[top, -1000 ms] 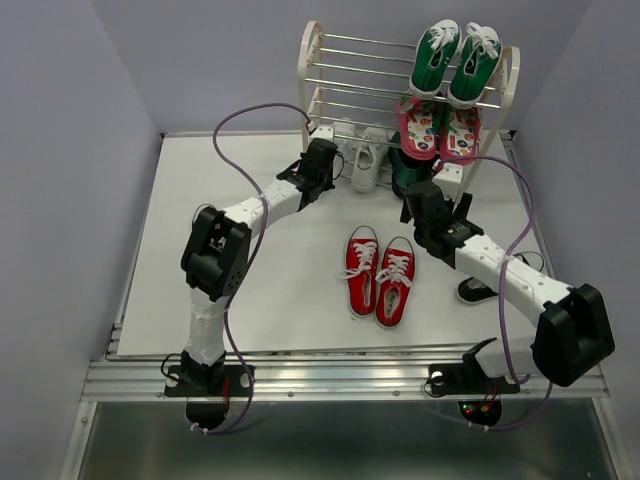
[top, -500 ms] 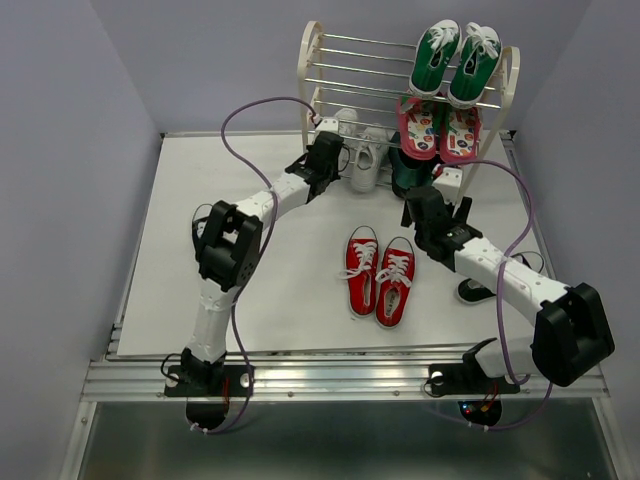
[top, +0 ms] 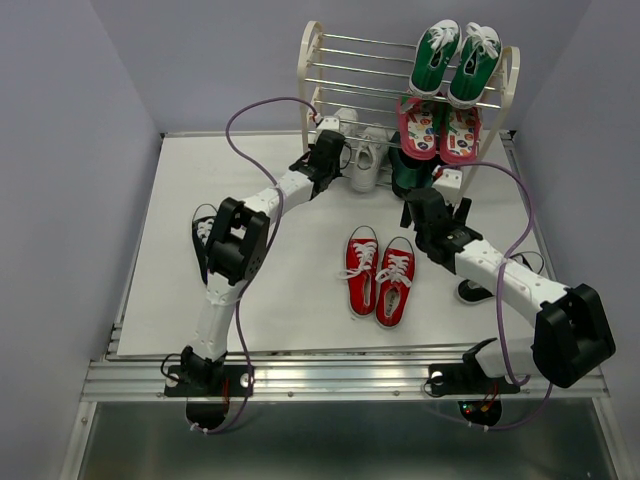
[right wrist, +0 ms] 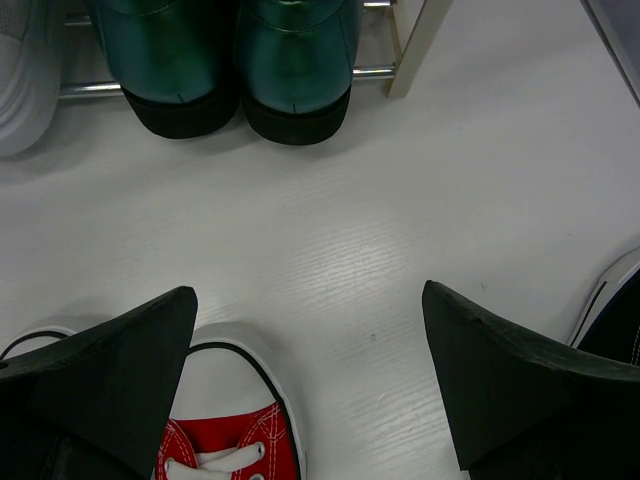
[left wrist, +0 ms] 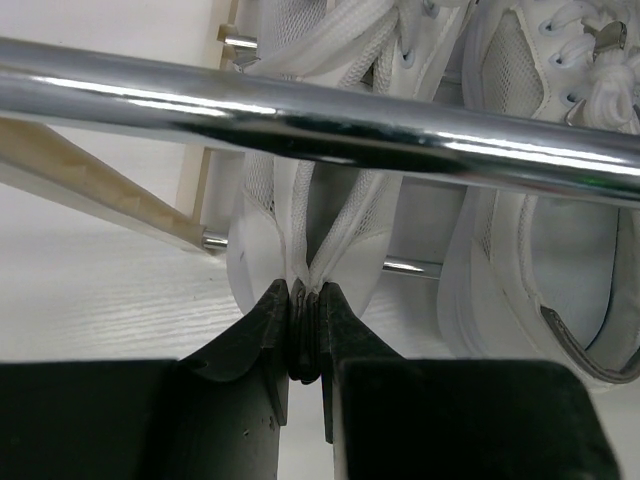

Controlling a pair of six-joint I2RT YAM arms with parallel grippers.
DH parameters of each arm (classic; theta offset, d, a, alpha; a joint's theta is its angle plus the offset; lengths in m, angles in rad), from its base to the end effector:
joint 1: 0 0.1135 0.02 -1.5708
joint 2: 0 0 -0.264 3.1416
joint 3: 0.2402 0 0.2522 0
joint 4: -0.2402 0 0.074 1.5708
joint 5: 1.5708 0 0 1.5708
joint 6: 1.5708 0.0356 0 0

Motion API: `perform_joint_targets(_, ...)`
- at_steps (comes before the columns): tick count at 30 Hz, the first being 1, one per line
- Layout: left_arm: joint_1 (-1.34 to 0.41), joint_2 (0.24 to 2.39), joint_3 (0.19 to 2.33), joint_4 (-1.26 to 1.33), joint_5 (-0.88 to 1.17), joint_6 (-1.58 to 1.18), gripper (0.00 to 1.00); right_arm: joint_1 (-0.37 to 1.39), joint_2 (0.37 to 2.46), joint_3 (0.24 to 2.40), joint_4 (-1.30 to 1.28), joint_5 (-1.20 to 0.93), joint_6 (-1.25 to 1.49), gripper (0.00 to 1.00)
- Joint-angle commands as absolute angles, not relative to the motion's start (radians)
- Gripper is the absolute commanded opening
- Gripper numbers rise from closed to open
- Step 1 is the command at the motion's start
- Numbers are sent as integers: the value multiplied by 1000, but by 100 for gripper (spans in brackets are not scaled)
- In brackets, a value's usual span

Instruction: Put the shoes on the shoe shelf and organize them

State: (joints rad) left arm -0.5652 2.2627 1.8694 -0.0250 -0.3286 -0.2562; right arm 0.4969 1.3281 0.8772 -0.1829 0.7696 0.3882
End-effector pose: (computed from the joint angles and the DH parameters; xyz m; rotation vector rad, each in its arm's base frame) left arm 0.4589 -0.2774 0.2346 0.0930 1.9692 -0.2106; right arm 0.2609 0.1133 0.2581 0.2979 2.0005 -0.2957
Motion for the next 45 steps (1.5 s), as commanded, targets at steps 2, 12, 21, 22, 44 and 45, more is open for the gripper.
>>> perform_joint_targets(2, -558, 2261, 1979, 101, -347, -268, 0, 489, 1299, 864, -118, 762, 382, 100)
perform_joint_targets(12, -557, 2296, 2022, 101, -347, -308, 0, 489, 1301, 856, -114, 767, 379, 100)
perform_joint_targets(21, -557, 2303, 2036, 77, -390, -311, 39, 489, 1305, 853, -114, 765, 379, 100)
perform_joint_targets(22, -557, 2301, 2036, 72, -391, -313, 49, 489, 1305, 854, -114, 764, 379, 100)
perform_joint_targets(44, -633, 1863, 1544, 69, -245, -396, 78, 489, 1126, 864, -405, 448, 480, 100)
perform_joint_targets(45, -644, 1830, 1505, 64, -244, -405, 78, 489, 1124, 891, -458, 415, 511, 100)
